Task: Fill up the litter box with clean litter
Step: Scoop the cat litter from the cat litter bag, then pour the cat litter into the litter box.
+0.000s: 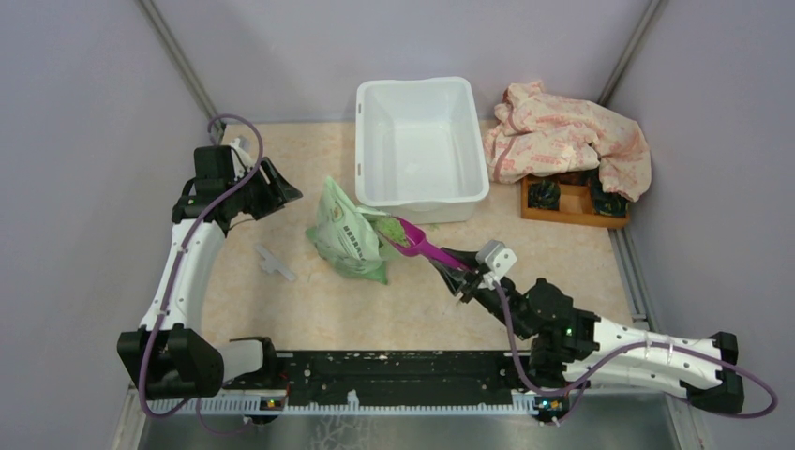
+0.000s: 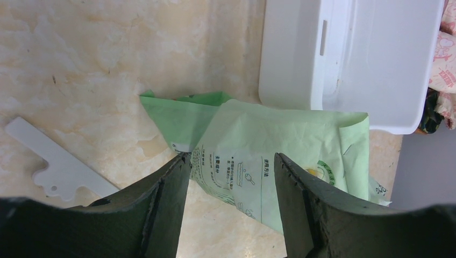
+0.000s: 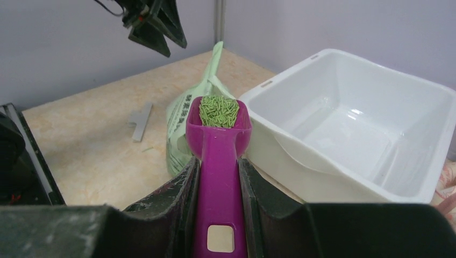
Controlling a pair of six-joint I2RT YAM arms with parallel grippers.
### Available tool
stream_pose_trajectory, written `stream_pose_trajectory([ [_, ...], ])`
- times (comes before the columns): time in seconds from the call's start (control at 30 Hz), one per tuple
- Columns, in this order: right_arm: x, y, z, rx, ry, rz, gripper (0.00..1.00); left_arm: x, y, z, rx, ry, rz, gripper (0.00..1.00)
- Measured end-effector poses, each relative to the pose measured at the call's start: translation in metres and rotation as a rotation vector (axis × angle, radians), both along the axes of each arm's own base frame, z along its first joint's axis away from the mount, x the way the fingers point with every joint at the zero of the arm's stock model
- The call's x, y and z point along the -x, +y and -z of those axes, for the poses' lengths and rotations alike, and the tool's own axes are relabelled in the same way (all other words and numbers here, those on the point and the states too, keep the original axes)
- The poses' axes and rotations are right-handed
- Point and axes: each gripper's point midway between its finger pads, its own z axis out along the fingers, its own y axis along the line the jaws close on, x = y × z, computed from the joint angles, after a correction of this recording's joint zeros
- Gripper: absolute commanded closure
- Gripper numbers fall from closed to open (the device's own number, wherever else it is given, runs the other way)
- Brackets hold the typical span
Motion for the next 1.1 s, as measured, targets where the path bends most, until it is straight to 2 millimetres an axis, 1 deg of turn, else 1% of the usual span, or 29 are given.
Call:
stream_pose_trajectory([
  [0.1,0.002,0.001,-0.016,-0.029,-0.011,-0.012,1.00,0.000,0.000,0.000,0.000,0.000,0.000,0.32],
  [0.27,0.002,0.002,-0.039,-0.057,-0.031,-0.014,1.00,-0.002,0.001,0.000,-0.005,0.000,-0.002,0.17],
  [0.33,0.001,0.004,-0.047,-0.060,-0.039,-0.012,1.00,-0.006,0.001,-0.002,-0.005,-0.007,-0.001,0.02],
  [0.47,-0.004,0.011,-0.063,-0.045,-0.062,0.003,1.00,-0.013,0.001,-0.008,-0.005,-0.023,0.001,0.02],
  [0.6,-0.012,0.019,-0.078,-0.023,-0.087,0.024,1.00,-0.020,-0.002,-0.021,0.005,-0.058,0.016,0.02],
  [0.7,-0.027,0.021,-0.081,-0.004,-0.094,0.064,1.00,-0.023,-0.007,-0.031,0.022,-0.093,0.046,0.02],
  [0.87,-0.074,0.001,-0.078,0.007,-0.071,0.183,1.00,-0.021,-0.018,-0.039,0.058,-0.122,0.115,0.01],
  [0.93,-0.093,-0.008,-0.076,0.013,-0.052,0.229,1.00,-0.017,-0.024,-0.044,0.076,-0.136,0.154,0.02],
  [1.0,-0.109,-0.013,-0.073,0.019,-0.029,0.254,1.00,-0.013,-0.030,-0.049,0.090,-0.153,0.190,0.02],
  [1.1,-0.139,-0.019,-0.071,0.039,0.025,0.298,1.00,-0.002,-0.039,-0.062,0.113,-0.192,0.257,0.01],
])
